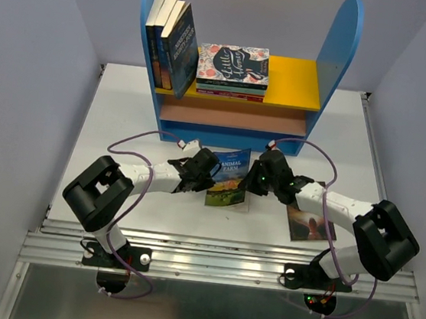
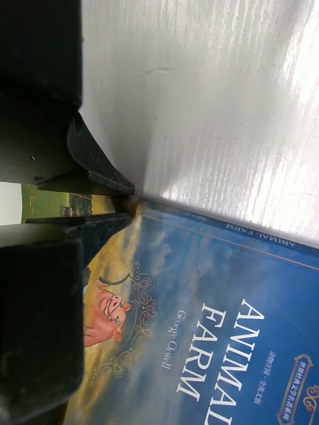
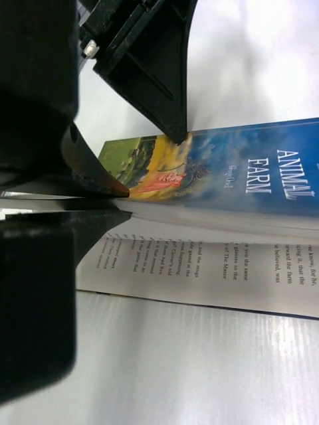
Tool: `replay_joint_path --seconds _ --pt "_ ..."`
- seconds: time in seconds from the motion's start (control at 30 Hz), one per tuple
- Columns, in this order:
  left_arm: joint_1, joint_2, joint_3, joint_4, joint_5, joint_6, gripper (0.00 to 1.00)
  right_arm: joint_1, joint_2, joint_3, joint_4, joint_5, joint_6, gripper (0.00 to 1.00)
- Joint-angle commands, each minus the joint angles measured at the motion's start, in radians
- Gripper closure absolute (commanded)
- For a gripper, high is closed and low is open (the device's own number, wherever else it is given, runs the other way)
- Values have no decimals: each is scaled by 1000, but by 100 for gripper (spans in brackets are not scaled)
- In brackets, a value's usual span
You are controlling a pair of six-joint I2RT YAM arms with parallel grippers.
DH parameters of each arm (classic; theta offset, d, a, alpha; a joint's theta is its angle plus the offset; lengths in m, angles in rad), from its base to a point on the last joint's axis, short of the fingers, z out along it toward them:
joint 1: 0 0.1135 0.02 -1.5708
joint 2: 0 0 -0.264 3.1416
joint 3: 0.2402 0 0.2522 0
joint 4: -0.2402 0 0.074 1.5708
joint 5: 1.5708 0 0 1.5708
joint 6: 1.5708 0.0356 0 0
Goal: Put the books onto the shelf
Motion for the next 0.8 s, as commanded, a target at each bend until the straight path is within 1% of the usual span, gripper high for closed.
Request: replay_joint_path --seconds 0.0,0.13,0.2,0.23,0.27,0.3,0.37,0.4,0.43,0.47,0.5,0.53,0.57,0.6,0.63,0.67,0.7,0.77 --pt "-37 -19 18 -21 71 -23 75 24 0 -19 1 -55 15 99" --pt "-35 -34 33 -29 70 -14 73 24 -82 -36 42 -64 -30 99" --pt "-37 -67 44 -44 57 -3 66 24 -124 -36 82 -70 -74 99" --pt "-37 -84 59 -55 51 4 63 24 -175 -39 107 -75 -97 99" --pt "-37 -127 66 -73 36 10 61 24 -205 -41 116 -75 -123 99" --pt "-37 -153 69 -84 30 14 51 24 -235 -47 127 -73 -137 99" --pt "-37 -218 67 -104 7 17 49 24 -329 -48 138 -63 -165 99" --pt "-37 -292 63 -109 -4 15 45 24 -360 -48 138 -52 -174 99" --pt "-37 -336 51 -118 -15 7 37 24 -390 -48 138 -50 -183 99" --pt "-37 -418 41 -128 -30 1 30 24 -445 -42 124 -49 -195 99" --pt "-37 -460 34 -130 -33 1 10 24 -469 -36 112 -52 -206 99" --pt "-37 -501 17 -130 -36 3 1 24 -495 -28 98 -56 -211 99" --pt "-37 -540 8 -127 -30 7 1 24 -518 -15 72 -60 -229 99" --pt "-37 -616 1 -128 -24 20 1 24 -564 -10 63 -82 -234 99" --pt "-37 -655 -6 -132 -24 27 1 24 -587 -2 56 -92 -238 99" --pt "-37 -730 -12 -121 -9 52 1 24 -608 13 18 -119 -254 99" --pt "-37 -765 -19 -110 1 52 1 24 -628 19 10 -119 -260 99" --pt "-37 -842 -46 -45 36 115 1 24 -690 30 -3 -161 -275 99"
